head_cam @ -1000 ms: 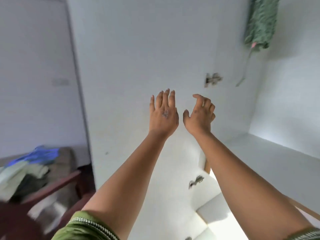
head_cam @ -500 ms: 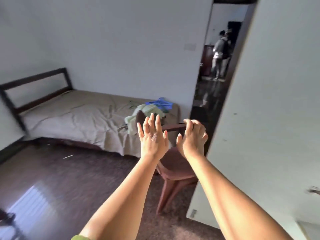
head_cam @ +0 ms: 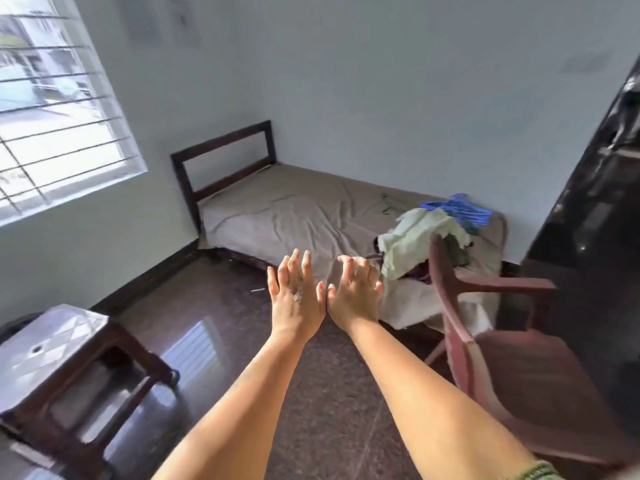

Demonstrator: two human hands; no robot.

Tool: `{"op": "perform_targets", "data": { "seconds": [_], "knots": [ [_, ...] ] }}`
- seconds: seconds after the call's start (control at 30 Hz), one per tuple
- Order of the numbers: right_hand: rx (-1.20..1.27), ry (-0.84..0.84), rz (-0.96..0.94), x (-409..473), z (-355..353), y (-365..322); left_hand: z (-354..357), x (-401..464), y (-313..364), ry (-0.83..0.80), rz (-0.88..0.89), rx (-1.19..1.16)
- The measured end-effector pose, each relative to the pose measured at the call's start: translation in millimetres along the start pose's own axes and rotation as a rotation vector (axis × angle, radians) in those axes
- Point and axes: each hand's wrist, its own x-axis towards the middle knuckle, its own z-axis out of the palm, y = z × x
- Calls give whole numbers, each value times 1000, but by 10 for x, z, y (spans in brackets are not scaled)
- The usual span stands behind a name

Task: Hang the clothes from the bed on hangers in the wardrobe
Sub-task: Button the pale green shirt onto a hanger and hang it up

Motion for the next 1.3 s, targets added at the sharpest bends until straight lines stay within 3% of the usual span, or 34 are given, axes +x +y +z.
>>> {"op": "perform_targets", "data": {
  "seconds": [0.13, 0.3, 0.5, 0.67, 0.73, 0.9, 1.1, 1.3],
  "knots": [
    [55, -44, 72, 504, 463, -226, 294, 391, -503, -48, -44, 24],
    [81, -41, 187, 1218, 913, -13, 882, 965, -661, -101, 1, -20],
    [-81, -36, 263, 2327, 1491, 648, 1912, 1867, -642, -160, 115, -59],
    [-40, -49, 333, 3256, 1789, 1268, 2693, 2589, -572, -226, 263, -36],
    [-89, -129, 379, 3592, 1919, 1498, 2962, 2861, -527, -263, 260, -74],
    [-132, -353, 410, 4249, 2404, 2112, 3680, 3569, -334, -552, 216, -112],
    [-133, -617, 516, 4944, 3028, 2728, 4877, 4144, -256, -782, 332, -45],
    [-175, -726, 631, 5481, 3533, 3177, 5783, 4717, -228, -805, 448, -37]
  ]
}}
